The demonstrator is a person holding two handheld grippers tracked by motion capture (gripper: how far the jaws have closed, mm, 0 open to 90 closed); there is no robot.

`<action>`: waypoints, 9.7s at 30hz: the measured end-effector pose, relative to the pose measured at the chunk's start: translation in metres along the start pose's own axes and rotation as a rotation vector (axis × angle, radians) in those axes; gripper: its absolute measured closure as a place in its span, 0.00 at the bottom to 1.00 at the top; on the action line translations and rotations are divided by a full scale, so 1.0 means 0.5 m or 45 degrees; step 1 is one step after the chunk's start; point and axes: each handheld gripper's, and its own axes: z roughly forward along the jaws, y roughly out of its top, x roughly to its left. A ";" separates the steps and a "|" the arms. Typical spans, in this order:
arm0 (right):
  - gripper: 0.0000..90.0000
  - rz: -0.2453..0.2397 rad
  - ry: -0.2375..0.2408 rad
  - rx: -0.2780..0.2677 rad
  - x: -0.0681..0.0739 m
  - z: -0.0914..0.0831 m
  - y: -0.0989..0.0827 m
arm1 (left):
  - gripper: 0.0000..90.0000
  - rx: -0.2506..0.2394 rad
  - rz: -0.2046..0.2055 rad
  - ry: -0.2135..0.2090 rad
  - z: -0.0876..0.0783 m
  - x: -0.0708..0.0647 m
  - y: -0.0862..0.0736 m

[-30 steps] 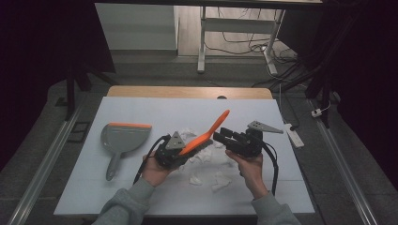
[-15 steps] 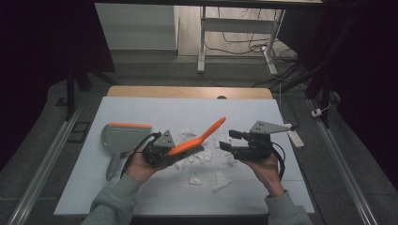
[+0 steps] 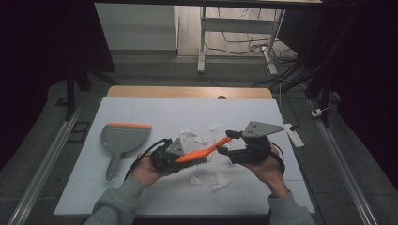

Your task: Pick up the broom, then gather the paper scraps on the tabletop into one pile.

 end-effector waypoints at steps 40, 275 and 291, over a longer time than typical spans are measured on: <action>0.78 -0.579 0.187 0.567 0.079 0.123 -0.047 | 0.73 -0.027 0.252 0.090 -0.009 -0.045 0.021; 0.79 0.363 0.108 0.520 -0.073 0.270 0.067 | 0.30 -0.206 -0.478 0.487 -0.128 0.035 -0.273; 0.78 0.220 0.347 0.758 0.063 0.338 0.024 | 0.30 -0.205 -0.462 0.526 -0.131 0.026 -0.273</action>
